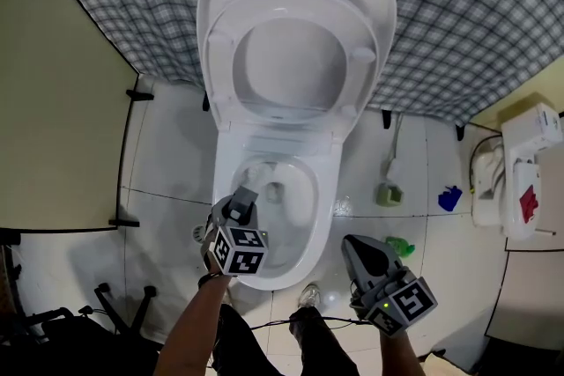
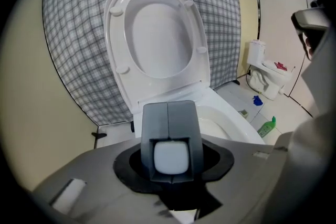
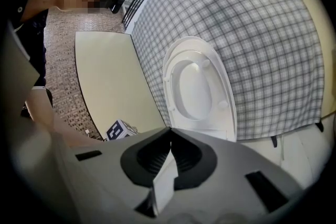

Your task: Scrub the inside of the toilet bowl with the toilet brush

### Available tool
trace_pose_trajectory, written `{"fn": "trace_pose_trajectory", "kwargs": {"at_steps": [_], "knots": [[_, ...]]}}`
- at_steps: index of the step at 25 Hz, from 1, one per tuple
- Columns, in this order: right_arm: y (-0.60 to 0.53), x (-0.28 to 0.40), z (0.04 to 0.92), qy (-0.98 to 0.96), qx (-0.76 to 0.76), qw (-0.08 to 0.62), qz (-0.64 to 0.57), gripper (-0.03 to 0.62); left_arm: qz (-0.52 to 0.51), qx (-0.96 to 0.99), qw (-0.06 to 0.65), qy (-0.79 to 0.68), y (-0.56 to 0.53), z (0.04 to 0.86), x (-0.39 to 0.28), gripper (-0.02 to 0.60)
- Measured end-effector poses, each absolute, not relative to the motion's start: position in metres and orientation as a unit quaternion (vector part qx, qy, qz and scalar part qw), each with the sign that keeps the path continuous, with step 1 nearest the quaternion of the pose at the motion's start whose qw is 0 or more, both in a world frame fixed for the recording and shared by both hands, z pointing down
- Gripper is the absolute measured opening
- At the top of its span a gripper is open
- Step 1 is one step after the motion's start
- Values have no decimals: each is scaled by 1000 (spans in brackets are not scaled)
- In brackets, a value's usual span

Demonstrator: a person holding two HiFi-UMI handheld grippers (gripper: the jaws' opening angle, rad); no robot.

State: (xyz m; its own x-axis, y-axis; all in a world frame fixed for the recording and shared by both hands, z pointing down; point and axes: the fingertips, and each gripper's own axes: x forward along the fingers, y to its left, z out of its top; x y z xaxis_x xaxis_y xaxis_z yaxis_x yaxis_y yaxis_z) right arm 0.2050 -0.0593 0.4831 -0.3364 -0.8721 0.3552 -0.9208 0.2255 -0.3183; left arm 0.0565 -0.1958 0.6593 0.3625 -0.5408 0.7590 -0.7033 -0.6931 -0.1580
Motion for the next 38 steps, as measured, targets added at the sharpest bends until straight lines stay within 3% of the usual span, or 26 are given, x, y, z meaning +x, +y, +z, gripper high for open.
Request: {"fn": "trace_pose_trajectory", "kwargs": {"at_steps": [17, 28, 38], "knots": [[-40, 223, 496, -763, 593, 49, 252, 0, 380, 877, 128, -265, -136, 670, 137, 175], [-40, 214, 497, -765, 592, 46, 251, 0, 386, 830, 176, -362, -165, 686, 89, 173], [-46, 206, 497, -772, 584, 35, 248, 0, 399, 786, 177, -437, -177, 676, 27, 173]]}}
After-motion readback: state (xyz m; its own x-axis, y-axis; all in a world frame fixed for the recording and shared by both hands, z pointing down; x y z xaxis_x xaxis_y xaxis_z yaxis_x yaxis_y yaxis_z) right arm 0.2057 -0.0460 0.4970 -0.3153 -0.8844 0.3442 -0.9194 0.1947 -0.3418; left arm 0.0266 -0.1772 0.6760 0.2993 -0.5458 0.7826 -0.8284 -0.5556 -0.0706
